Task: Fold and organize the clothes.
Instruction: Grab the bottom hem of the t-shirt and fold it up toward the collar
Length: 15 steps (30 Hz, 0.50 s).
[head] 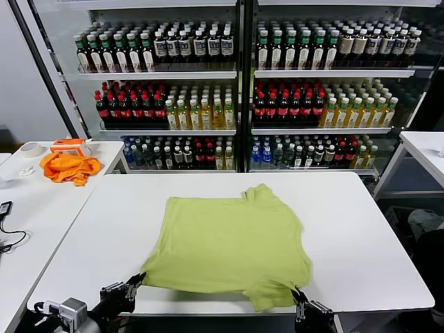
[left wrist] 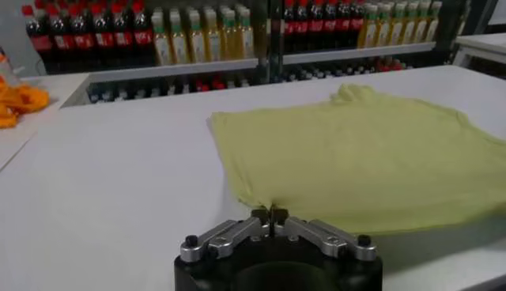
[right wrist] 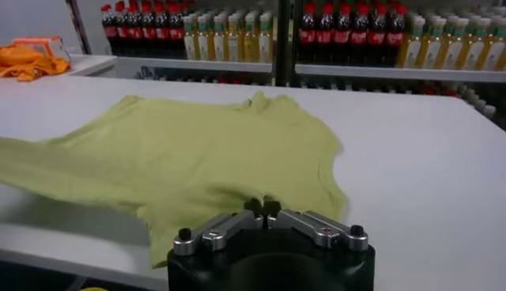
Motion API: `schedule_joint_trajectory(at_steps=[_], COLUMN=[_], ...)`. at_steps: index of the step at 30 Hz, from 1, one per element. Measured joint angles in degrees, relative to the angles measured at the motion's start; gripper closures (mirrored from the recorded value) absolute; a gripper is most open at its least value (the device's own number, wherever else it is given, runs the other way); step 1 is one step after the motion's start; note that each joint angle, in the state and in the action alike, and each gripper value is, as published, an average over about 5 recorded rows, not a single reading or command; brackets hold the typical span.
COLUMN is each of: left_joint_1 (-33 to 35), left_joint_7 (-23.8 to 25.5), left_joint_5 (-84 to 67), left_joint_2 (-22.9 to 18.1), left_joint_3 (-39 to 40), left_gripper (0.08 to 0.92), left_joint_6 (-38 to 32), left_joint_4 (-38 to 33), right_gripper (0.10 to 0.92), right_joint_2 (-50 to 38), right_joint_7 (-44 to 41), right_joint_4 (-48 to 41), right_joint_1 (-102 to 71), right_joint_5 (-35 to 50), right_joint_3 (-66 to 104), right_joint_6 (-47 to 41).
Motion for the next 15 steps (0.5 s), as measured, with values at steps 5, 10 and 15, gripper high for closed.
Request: schedule_joint_trajectory(at_steps=[5, 10, 15], left_joint_1=[-6.7, -13.3, -18.8], left_joint_7=[0.7, 1.4, 2.2], left_joint_5=[0.4, 0.9, 1.4], left_joint_2=[-0.5, -1.6, -2.3], left_joint_3=[4.3, 8.5, 11.9], left_gripper=[0.916, 0.916, 0.916], left_joint_6=[-1.2, -2.2, -2.7], left_joint_4=[4.7, 9.6, 13.5], right_gripper=[0.920, 0.920, 0.920], right_joint_2=[0.4, 1.1, 1.7], right_joint_7=[0.2, 0.1, 0.0], right_joint_4=[-2.8, -6.3, -9.5], right_joint_1=[4.9, 9.3, 13.0], right_joint_5=[1.7, 2.5, 3.1], right_joint_3=[-1.0, -2.1, -2.8], right_joint_6=[-1.5, -2.3, -2.9])
